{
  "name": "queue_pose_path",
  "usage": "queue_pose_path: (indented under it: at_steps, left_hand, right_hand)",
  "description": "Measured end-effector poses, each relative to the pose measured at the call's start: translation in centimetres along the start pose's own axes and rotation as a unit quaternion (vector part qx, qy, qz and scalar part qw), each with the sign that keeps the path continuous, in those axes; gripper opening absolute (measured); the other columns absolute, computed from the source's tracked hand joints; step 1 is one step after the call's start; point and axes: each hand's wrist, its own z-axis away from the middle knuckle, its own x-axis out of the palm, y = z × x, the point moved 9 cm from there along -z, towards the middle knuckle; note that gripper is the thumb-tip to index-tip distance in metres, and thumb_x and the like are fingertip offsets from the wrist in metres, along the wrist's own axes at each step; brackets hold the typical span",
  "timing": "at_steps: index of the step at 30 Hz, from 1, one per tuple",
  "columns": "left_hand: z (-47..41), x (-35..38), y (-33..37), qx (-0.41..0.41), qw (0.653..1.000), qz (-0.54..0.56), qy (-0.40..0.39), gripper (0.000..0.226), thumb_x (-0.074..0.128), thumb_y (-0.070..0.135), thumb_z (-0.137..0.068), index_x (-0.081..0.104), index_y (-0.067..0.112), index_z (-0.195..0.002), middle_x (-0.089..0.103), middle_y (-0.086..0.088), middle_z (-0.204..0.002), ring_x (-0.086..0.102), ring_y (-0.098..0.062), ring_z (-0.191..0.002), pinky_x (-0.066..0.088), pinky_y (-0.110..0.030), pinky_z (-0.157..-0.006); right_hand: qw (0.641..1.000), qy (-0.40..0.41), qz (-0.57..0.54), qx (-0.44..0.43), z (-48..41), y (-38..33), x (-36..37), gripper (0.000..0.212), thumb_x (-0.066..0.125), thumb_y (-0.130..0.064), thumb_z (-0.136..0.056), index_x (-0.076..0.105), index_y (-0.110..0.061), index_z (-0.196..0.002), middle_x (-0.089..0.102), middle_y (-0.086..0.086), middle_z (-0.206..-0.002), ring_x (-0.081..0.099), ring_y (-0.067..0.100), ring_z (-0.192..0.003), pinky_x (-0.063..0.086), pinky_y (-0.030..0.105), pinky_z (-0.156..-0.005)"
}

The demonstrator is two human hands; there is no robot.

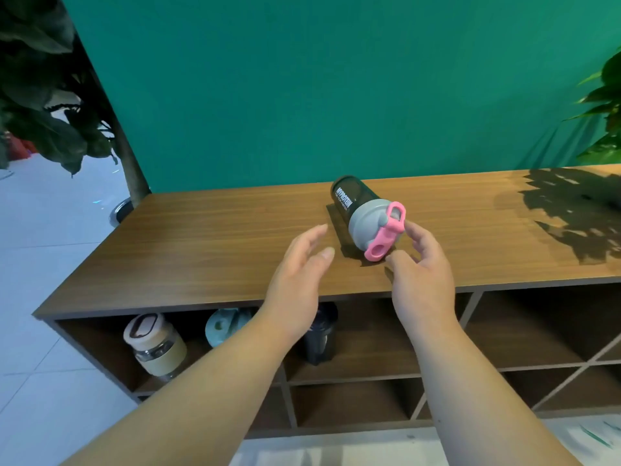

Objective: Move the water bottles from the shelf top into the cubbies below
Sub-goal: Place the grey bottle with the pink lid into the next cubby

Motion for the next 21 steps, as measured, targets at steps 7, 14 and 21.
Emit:
queue_pose_path:
  at_steps: [7, 14, 21]
  left_hand:
    - [-5.6, 4.0, -1.4, -0.02, 0.999, 0.031, -0.031, 0.057, 0.045, 0.039, -0.099, 0.032, 0.035, -0.154, 0.03, 0.014, -0.163, 0.024, -0.004, -0.149, 0.021, -0.029, -0.118]
    - [-8.2, 7.8, -2.0, 0.013, 0.996, -0.027, -0.087, 0.082, 0.037, 0.058, -0.085, 0.011, 0.035, -0.16, -0.001, 0.019, -0.169, -0.003, 0.007, -0.152, 0.004, -0.023, -0.12]
    - [-7.7, 8.0, -2.2, 0.014, 0.994, -0.012, -0.105, 0.099, 0.038, 0.073, -0.076, 0.003, 0.035, -0.161, -0.003, 0.021, -0.169, -0.006, 0.006, -0.154, 0.007, -0.04, -0.13]
  right_hand:
    - [0.998, 0.032, 0.019, 0.059, -4.3, 2.1, -0.7, 0.063, 0.056, -0.026, -0.094, 0.033, -0.031, -0.153, 0.037, -0.009, -0.156, 0.039, 0.015, -0.139, 0.039, 0.037, -0.106]
    - [0.99, -0.049, 0.121, 0.053, -6.6, 3.1, 1.0, 0.042, 0.039, -0.041, -0.085, 0.059, -0.038, -0.121, 0.066, -0.008, -0.113, 0.053, 0.029, -0.122, 0.044, 0.053, -0.1]
    - [0.997, -0.072, 0.004, 0.003, -5.9, 1.6, 1.6, 0.033, 0.048, -0.021, -0.094, 0.063, -0.035, -0.12, 0.069, -0.011, -0.105, 0.065, 0.004, -0.093, 0.051, 0.023, -0.071]
